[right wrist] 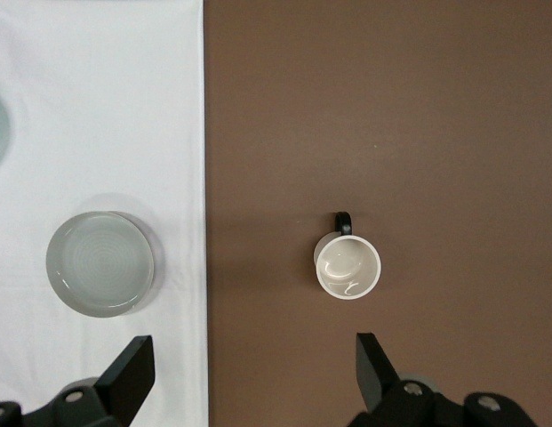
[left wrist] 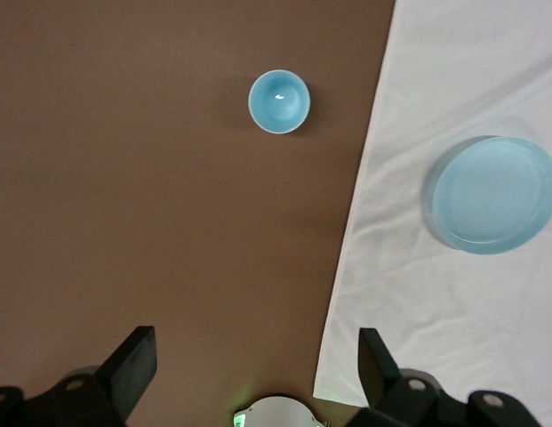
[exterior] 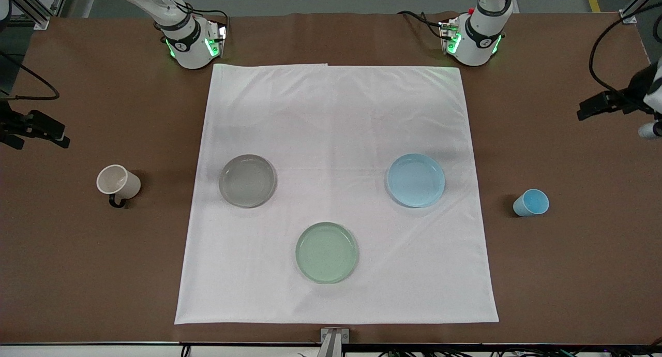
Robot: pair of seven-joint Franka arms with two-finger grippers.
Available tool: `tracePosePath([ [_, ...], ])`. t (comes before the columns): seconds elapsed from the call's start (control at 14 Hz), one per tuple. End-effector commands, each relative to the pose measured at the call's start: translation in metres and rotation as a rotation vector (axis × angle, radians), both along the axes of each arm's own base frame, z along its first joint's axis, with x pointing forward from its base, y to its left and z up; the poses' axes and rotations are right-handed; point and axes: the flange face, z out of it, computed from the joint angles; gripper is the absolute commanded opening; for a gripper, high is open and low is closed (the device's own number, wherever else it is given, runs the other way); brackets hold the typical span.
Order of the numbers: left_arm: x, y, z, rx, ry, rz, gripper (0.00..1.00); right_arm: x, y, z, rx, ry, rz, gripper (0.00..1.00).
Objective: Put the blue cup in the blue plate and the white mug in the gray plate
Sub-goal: 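Move the left gripper toward the blue cup while the right gripper reaches the mug, then grasp the blue cup with the left gripper while the right gripper grasps the mug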
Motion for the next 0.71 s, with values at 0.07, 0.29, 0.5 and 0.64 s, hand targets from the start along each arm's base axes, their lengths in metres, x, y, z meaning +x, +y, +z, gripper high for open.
tracePosePath([
  [0.07,0.02,0.063,-0.112,-0.021,-0.005,0.009,1.0,0.017,-0.036,-0.061,-0.017,0.037,-0.038,1.0],
  [0.29,0.029,0.081,-0.198,-0.039,-0.081,-0.054,1.0,0.039,-0.076,-0.138,-0.019,0.082,0.02,1.0],
  [0.5,0.041,0.082,-0.249,-0.054,-0.097,-0.056,0.89,0.055,-0.096,-0.211,-0.028,0.098,0.033,1.0],
  [0.64,0.046,0.074,-0.267,-0.064,-0.094,-0.067,0.79,0.054,-0.106,-0.256,-0.038,0.085,0.054,0.99],
])
